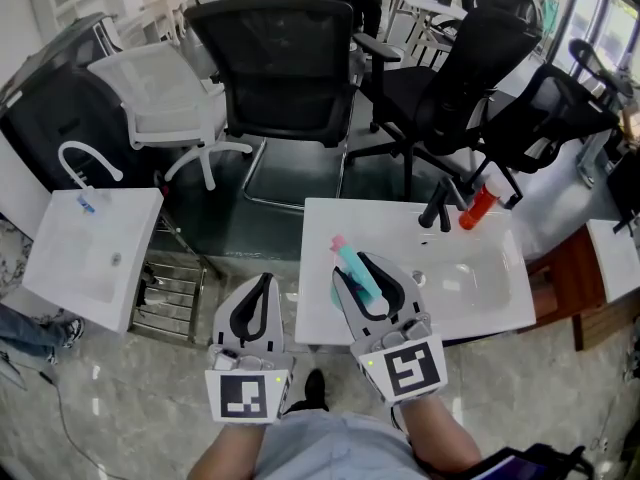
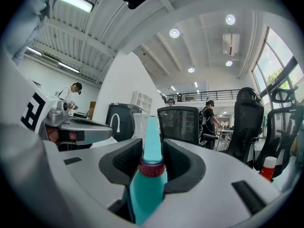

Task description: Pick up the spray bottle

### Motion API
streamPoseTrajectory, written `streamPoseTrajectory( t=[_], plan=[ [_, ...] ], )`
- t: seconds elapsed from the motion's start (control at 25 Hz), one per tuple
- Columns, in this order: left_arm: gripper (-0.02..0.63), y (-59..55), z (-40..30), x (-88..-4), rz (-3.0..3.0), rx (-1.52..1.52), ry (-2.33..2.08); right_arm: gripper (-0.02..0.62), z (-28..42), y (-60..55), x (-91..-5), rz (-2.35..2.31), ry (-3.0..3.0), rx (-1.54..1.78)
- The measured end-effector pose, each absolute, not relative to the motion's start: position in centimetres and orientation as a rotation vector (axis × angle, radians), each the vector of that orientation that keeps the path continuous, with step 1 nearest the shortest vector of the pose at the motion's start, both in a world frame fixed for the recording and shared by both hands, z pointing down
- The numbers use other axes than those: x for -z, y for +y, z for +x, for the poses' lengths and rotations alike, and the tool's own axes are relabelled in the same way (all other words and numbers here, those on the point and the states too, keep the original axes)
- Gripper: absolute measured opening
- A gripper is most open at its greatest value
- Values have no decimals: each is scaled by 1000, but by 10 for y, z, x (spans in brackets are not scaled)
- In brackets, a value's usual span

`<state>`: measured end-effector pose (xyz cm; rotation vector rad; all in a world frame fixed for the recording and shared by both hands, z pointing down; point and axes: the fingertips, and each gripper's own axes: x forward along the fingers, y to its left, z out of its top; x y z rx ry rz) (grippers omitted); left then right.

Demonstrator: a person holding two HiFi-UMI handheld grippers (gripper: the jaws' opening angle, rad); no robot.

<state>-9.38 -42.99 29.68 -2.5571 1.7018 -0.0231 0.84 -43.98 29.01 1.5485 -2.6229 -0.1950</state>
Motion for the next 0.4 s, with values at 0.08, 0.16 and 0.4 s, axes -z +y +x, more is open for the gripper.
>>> streamPoseTrajectory(
  t=[0.08, 0.16, 0.4],
  plan=[
    [17, -430, -93, -299, -2560, 24, 1700, 149, 9, -440, -292, 1553, -2624, 191],
    [18, -430, -93, -300, -2561, 26, 1699, 149, 9, -440, -293, 1554, -2625, 190],
    [18, -435, -93, -302, -2560, 37, 1704, 149, 10, -445, -293, 1559, -2629, 188]
  ],
)
